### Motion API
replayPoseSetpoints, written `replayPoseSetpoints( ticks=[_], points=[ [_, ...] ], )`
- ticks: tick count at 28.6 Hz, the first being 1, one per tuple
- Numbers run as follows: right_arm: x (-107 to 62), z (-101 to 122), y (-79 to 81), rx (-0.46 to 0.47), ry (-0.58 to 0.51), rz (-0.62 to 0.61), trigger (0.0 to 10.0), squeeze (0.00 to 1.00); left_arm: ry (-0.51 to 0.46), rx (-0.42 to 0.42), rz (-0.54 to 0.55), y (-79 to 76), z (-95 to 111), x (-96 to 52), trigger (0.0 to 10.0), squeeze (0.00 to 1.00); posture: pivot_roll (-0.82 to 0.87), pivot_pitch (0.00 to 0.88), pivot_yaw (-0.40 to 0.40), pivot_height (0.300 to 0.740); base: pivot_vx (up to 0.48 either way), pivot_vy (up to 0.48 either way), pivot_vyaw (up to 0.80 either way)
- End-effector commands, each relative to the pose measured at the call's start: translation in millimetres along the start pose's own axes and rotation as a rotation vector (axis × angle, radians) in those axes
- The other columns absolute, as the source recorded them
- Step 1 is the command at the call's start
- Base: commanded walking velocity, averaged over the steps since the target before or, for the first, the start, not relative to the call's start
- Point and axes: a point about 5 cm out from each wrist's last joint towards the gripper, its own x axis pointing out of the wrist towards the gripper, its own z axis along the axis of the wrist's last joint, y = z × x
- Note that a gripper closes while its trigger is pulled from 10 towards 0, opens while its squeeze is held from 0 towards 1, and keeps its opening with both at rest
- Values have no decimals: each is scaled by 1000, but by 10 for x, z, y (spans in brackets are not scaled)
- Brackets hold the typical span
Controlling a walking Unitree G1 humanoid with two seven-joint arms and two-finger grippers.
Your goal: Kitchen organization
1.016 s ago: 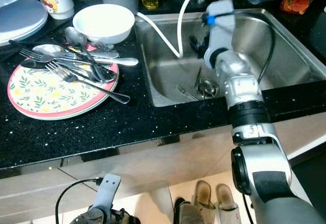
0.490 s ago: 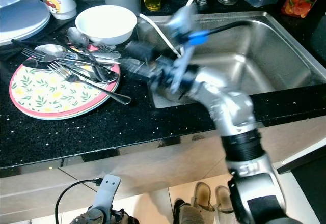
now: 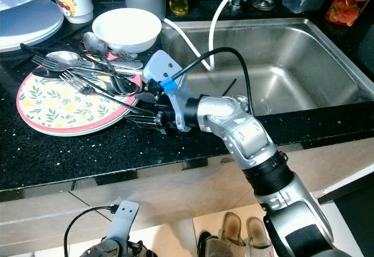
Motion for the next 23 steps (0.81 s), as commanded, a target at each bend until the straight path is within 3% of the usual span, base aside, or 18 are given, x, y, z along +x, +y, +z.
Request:
replayPoseSetpoints(
  ticks=[1,7,8,9,23],
  points=[
    [-26,-18,12,-10,30,1,10000,0,208,-39,-31,-78,-501,-18,10000,0,59,108,-49,740,0,0,0],
    [-52,-41,10,-25,74,-7,10000,0,205,-35,-29,-70,-489,-18,10000,0,57,106,-49,740,0,0,0],
    [-51,-39,18,-24,76,-1,2510,0,204,-35,-30,-69,-486,-17,10000,0,52,102,-49,740,0,0,0],
    [-52,-36,22,-23,78,2,196,0,202,-33,-30,-68,-481,-17,10000,0,49,101,-49,740,0,0,0],
    [-87,23,0,-10,26,-3,0,0,196,-28,-35,-76,-450,-13,10000,0,43,89,-50,740,0,0,0]
  ],
)
